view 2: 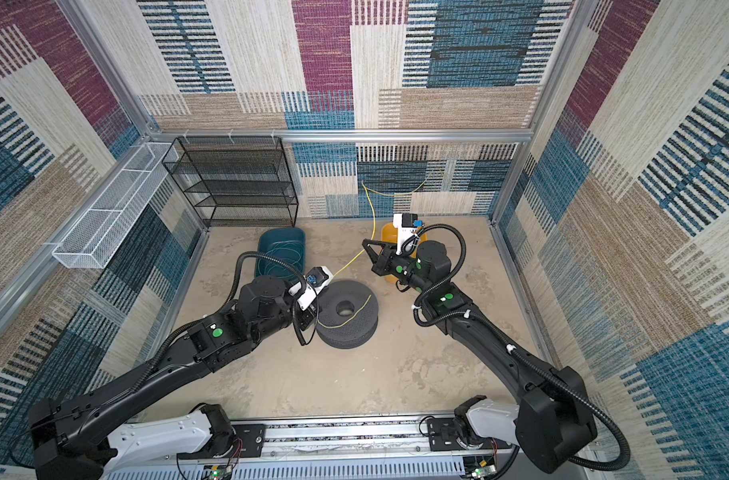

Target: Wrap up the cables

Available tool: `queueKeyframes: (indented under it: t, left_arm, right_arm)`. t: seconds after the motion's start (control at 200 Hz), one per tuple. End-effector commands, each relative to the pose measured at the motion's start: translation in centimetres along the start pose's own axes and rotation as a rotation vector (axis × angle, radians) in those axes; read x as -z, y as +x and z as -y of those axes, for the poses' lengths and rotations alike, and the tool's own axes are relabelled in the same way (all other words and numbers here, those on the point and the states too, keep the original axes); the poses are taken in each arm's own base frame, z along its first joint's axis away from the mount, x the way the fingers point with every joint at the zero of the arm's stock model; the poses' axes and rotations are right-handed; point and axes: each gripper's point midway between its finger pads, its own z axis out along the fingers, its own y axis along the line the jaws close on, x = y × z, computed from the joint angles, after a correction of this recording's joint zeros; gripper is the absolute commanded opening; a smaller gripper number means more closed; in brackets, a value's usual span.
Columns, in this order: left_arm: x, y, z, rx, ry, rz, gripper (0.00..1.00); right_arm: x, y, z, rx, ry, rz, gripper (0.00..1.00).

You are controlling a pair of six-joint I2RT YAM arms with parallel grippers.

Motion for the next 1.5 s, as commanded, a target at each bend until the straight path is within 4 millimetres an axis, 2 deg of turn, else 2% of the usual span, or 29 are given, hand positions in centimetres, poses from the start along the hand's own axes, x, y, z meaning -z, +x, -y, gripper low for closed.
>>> queueKeyframes:
  t: [0.0, 0.13, 0.301, 0.341, 0.431, 0.506, 0.536, 0.741, 0.886, 0.992, 1.107, 1.252, 1.357, 1.498]
  left_arm:
    - [1.1, 3.7, 3.8, 0.09, 0.204, -0.153, 0.0]
    - [0.7, 3.2, 5.1, 0.138, 0.273, -0.133, 0.0]
    - [-0.4, 2.8, 5.6, 0.206, 0.292, -0.107, 0.0]
    - [-0.8, 2.5, 5.7, 0.233, 0.294, -0.099, 0.0]
    - [-2.0, 2.5, 5.3, 0.288, 0.266, -0.115, 0.0]
    - [-3.0, 2.1, 4.9, 0.335, 0.245, -0.118, 0.0]
    - [-3.4, 1.8, 4.9, 0.358, 0.249, -0.113, 0.0]
    - [-5.4, 0.5, 4.0, 0.416, 0.255, -0.114, 0.0]
    - [-6.4, -0.5, 3.0, 0.438, 0.249, -0.101, 0.0]
    - [-7.2, -1.5, 2.6, 0.443, 0.25, -0.09, 0.0]
    - [-7.9, -2.8, 2.2, 0.44, 0.258, -0.082, 0.0]
    - [-8.3, -4.3, 1.6, 0.452, 0.268, -0.083, 0.0]
    - [-8.5, -4.7, 1.0, 0.454, 0.266, -0.109, 0.0]
    - [-8.8, -4.5, 0.4, 0.466, 0.262, -0.153, 0.0]
  right_arm:
    - [0.4, -6.4, 3.3, 0.009, 0.148, 0.27, 0.0]
    - [-0.3, -6.0, 4.2, -0.011, 0.139, 0.24, 0.02]
    - [0.1, -6.0, 4.6, -0.014, 0.148, 0.244, 0.08]
    - [0.2, -6.0, 4.7, -0.015, 0.151, 0.244, 0.17]
    - [0.5, -5.8, 4.9, -0.018, 0.162, 0.229, 0.51]
    - [1.0, -5.3, 5.0, -0.023, 0.172, 0.211, 0.65]
    - [1.2, -4.9, 5.0, -0.02, 0.172, 0.201, 0.68]
    - [4.9, -2.4, 4.6, 0.027, 0.205, 0.165, 0.71]
    - [8.4, -2.1, 3.6, 0.098, 0.24, 0.19, 0.73]
    - [9.9, -1.3, 3.0, 0.126, 0.244, 0.17, 0.73]
    - [10.6, 1.1, 2.4, 0.135, 0.183, 0.11, 0.71]
    - [10.8, 5.4, 1.7, 0.097, 0.052, 0.006, 0.63]
    - [10.9, 7.6, 1.4, 0.079, -0.008, -0.054, 0.54]
    - [10.7, 9.7, 0.7, 0.098, -0.054, -0.114, 0.48]
